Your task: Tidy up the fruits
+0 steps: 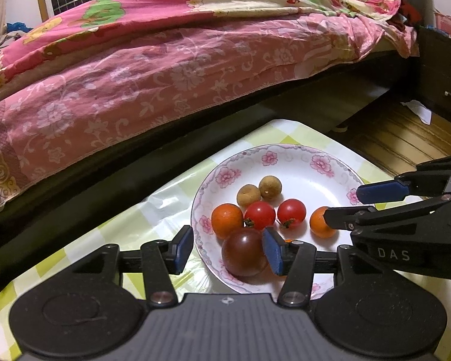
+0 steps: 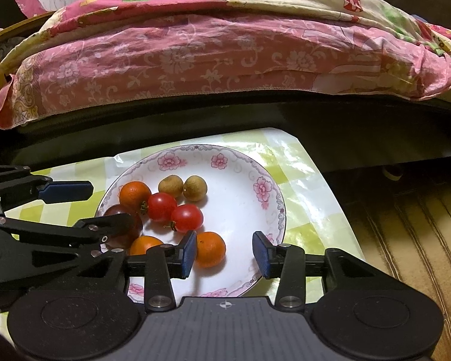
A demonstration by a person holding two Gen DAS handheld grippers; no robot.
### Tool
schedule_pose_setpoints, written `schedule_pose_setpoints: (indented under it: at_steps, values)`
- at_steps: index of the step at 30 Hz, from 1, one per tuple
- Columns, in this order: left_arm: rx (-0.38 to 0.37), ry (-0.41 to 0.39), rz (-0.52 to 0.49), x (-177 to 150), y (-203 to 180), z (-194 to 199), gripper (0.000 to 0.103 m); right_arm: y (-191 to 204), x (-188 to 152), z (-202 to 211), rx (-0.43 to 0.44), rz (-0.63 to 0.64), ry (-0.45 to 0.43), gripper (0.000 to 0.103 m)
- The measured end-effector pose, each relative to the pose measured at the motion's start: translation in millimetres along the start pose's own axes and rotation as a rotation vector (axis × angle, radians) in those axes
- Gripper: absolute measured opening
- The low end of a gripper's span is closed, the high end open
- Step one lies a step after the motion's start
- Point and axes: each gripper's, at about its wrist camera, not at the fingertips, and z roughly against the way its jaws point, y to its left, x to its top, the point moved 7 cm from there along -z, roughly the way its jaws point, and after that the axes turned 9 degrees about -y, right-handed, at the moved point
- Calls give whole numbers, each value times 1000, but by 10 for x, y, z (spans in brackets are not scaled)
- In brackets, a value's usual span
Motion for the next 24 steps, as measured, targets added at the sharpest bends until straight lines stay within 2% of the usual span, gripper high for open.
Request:
schedule_pose_setpoints:
  at_steps: [7, 15, 24]
  values:
    - [10, 2, 4, -21, -10, 108, 69, 17, -2, 82, -1, -2, -5, 37]
    - [28, 9, 19, -89, 16, 270, 73, 15, -31, 239, -11, -15, -5, 37]
    - [47, 15, 32, -189, 34, 422, 86, 94, -88, 449, -1, -31, -11, 38]
